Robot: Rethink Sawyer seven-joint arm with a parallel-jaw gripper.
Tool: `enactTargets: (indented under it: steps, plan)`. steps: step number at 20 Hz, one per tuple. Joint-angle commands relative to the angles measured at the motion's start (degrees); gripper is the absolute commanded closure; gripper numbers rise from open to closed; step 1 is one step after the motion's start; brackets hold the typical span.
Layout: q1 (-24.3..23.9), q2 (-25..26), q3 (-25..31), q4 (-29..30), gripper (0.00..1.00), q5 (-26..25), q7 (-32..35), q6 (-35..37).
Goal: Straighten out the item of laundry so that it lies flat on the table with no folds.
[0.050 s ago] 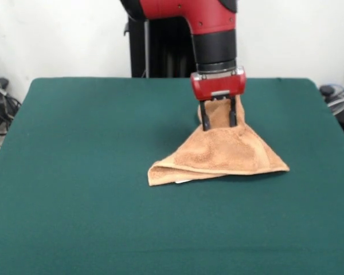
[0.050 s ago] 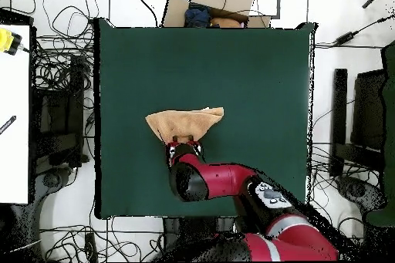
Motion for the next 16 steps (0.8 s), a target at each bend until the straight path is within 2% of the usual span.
enactTargets:
  steps: [1, 2, 16]
  plan:
    - [3.3, 4.0, -3.2, -4.4, 0.00, -2.2, 5.4, -2.4]
    - [3.5, 3.9, -3.3, -4.6, 1.00, -2.1, 5.3, -2.3]
    - [2.2, 3.1, -2.0, -5.0, 1.00, -2.7, 4.1, 1.6]
